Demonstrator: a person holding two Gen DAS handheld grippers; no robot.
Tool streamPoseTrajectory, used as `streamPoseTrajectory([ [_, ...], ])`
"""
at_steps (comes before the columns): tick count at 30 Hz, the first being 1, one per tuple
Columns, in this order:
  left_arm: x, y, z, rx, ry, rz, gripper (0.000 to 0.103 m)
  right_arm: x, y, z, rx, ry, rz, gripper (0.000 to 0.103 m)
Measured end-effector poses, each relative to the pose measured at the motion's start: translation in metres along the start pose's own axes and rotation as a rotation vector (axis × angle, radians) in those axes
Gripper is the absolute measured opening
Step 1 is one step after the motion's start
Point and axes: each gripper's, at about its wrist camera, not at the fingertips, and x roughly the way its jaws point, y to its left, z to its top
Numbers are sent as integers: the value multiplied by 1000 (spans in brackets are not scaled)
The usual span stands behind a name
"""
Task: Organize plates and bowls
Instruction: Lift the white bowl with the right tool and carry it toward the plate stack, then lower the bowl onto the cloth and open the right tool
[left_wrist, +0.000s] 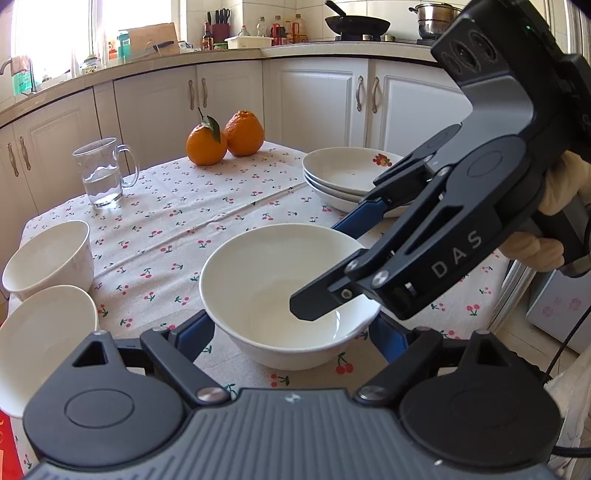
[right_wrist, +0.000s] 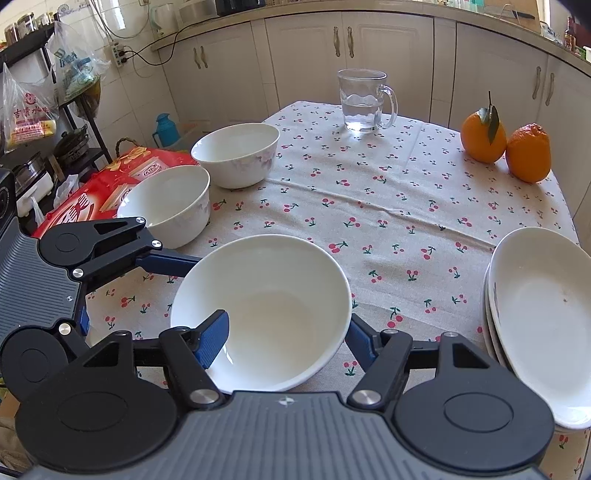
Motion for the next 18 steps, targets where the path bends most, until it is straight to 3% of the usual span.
streamPoseTrajectory([
  [3, 0, -2, 0, 10, -3, 8, 91, 0, 0, 0, -4, 0, 2, 77],
  [5, 0, -2, -1, 9, 0, 13, 93, 1, 1, 0, -4, -1, 6, 83],
  [7, -2, -1, -2, 1, -2, 13, 94, -1, 3, 0, -7, -12, -1, 97],
  [9, -5, 1, -3, -8, -5, 14, 95, -3, 5, 1, -13, -21, -7, 100],
  [18, -28, 8, -9, -67, -27, 33, 97, -10, 14, 9, -47, -48, -36, 103],
])
